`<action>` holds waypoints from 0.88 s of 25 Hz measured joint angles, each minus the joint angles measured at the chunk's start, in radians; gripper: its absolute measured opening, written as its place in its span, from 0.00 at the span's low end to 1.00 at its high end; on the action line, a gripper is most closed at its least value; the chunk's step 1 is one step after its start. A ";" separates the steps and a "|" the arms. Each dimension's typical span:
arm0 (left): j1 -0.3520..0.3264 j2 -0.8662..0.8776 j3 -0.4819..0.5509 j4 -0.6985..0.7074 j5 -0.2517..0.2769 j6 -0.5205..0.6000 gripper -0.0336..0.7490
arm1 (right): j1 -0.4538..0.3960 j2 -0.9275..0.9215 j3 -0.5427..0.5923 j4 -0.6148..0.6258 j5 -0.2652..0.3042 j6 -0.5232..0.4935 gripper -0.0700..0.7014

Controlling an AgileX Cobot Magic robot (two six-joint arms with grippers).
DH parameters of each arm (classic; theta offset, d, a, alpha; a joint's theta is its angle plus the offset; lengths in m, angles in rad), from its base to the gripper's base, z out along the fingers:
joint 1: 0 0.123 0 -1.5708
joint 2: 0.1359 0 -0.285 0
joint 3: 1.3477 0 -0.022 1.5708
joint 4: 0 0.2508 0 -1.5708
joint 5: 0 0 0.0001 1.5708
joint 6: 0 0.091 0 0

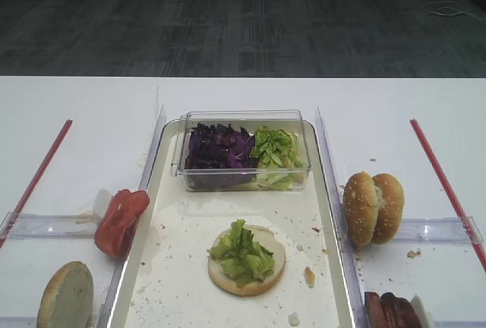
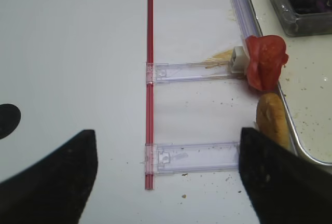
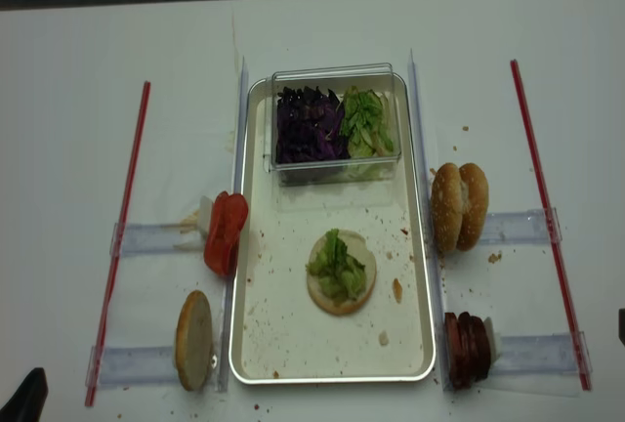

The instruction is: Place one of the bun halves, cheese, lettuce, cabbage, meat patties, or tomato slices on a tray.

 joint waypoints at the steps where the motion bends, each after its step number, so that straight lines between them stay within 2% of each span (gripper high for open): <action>1: 0.000 0.000 0.000 0.000 0.000 0.000 0.75 | 0.000 -0.018 0.000 0.000 0.002 0.000 0.90; 10: 0.000 0.000 0.000 0.000 0.000 0.000 0.75 | 0.000 -0.238 0.000 0.000 0.011 0.001 0.90; 14: 0.000 0.000 0.000 0.000 0.000 0.000 0.75 | 0.000 -0.319 0.000 -0.020 0.013 0.031 0.90; 22: 0.000 0.000 0.000 0.000 0.000 0.000 0.75 | 0.000 -0.341 0.000 -0.029 0.015 0.049 0.90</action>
